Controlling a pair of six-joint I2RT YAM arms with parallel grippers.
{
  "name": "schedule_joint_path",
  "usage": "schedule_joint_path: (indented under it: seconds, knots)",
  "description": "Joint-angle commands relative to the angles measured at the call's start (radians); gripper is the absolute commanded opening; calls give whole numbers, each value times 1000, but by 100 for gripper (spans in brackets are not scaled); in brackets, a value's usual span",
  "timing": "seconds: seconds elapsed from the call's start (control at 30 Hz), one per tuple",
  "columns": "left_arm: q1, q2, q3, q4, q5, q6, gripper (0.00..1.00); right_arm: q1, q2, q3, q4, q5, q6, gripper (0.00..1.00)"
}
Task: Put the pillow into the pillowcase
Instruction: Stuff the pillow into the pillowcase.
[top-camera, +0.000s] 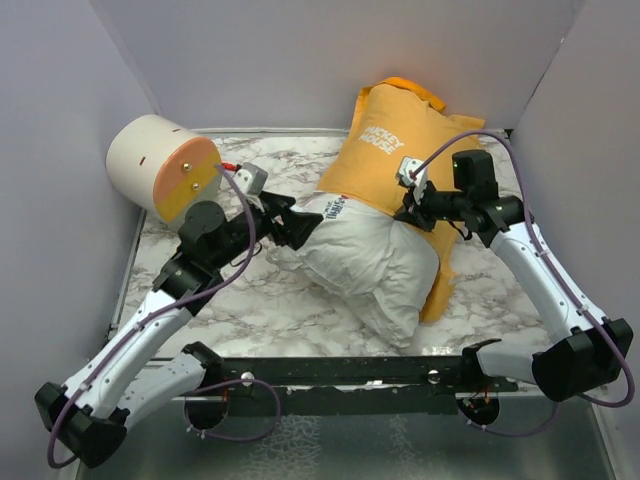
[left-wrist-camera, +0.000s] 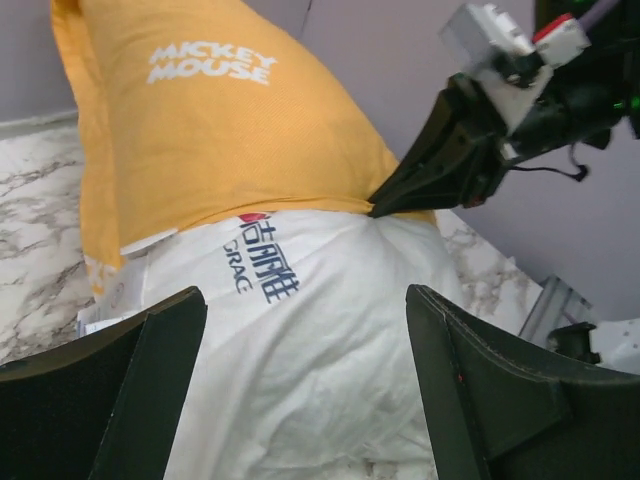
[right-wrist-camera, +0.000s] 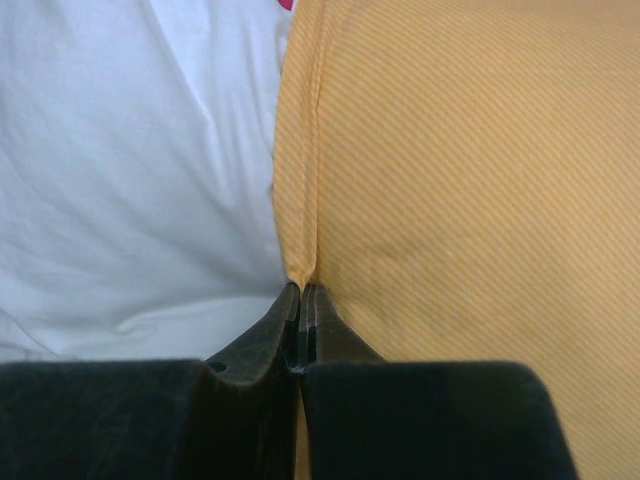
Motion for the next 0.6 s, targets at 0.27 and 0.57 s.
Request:
schedule_joint_path:
  seconds: [0.27,0.57]
  knots:
    - [-103,565,-15,425,144,-38,72,-17,83,76,-59,-313,113,1]
    - [-109,1007,223,519,66,-338,11,-10,172,209,-185,-703,113,1]
